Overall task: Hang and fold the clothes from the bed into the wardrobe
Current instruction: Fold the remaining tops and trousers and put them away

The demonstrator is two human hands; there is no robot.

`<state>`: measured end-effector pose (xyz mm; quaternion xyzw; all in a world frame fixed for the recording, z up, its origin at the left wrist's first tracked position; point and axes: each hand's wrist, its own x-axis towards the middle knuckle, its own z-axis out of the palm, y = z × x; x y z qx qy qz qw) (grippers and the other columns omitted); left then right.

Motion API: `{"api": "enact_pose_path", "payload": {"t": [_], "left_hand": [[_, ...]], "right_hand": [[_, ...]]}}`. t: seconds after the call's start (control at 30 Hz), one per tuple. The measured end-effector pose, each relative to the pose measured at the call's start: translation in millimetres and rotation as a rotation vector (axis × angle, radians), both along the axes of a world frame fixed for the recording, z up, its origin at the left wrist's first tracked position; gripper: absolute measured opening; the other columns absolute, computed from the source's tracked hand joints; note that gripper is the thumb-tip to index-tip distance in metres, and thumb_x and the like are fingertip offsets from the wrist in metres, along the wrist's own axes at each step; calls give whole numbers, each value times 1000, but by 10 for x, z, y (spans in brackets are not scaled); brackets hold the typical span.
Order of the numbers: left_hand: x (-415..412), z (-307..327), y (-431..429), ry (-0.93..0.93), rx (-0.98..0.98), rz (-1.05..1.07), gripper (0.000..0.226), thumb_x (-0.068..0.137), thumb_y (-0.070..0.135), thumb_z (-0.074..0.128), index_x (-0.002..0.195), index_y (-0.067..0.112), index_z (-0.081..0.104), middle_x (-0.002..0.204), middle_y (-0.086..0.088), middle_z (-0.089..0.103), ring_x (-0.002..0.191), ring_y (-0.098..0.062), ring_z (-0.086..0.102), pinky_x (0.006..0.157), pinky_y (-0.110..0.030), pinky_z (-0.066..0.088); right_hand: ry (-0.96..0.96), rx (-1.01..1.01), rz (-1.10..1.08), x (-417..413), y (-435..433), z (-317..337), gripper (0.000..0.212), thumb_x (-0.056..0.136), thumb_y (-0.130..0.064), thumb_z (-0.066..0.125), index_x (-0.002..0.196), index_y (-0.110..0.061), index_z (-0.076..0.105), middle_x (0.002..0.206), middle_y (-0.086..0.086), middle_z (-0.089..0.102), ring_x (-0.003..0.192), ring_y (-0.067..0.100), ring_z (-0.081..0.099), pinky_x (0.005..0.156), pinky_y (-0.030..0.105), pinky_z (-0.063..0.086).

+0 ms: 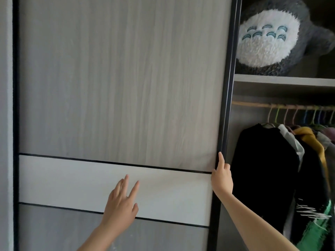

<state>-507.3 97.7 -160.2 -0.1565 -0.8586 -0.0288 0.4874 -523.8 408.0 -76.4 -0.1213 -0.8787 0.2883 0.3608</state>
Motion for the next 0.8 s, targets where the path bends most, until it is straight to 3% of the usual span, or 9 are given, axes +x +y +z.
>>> {"api": "enact_pose_path", "payload": {"t": [0.1, 0.23, 0.37, 0.63, 0.8], "left_hand": [[-73, 49, 158, 34, -19, 19, 58, 69, 30, 34, 123, 14, 46, 127, -24, 50, 111, -34, 42, 69, -41, 55], [-166, 93, 430, -7, -37, -7, 58, 68, 31, 43, 123, 15, 44, 130, -21, 43, 111, -33, 42, 70, -39, 56], [-220, -3, 681, -106, -73, -24, 94, 38, 29, 85, 122, 16, 46, 128, -21, 47, 110, -33, 43, 67, -37, 56], [-243, -66, 855, -128, -131, -25, 101, 31, 31, 87, 122, 18, 45, 130, -20, 42, 110, -32, 42, 69, -37, 56], [-297, -8, 771, -168, -142, 20, 101, 29, 28, 88, 121, 17, 45, 129, -22, 40, 109, -34, 41, 68, -40, 57]], "right_hand": [[-66, 140, -44, -54, 78, -58, 68, 97, -12, 35, 150, -27, -5, 114, 5, 44, 92, 21, 49, 59, 31, 44], [-129, 322, -97, -71, 125, -47, 71, 95, -10, 34, 149, -18, -12, 114, 4, 45, 86, 17, 47, 58, 26, 38], [-114, 310, -66, -95, 156, -64, 73, 95, -9, 35, 149, -20, -13, 111, 4, 43, 80, 17, 47, 51, 25, 36], [-82, 296, -17, -115, 210, -96, 75, 95, -9, 38, 149, -22, -13, 118, 3, 44, 89, 18, 50, 54, 28, 41], [-99, 326, -11, -121, 234, -72, 77, 95, -9, 39, 149, -22, -14, 120, 3, 44, 94, 20, 49, 51, 26, 36]]}}
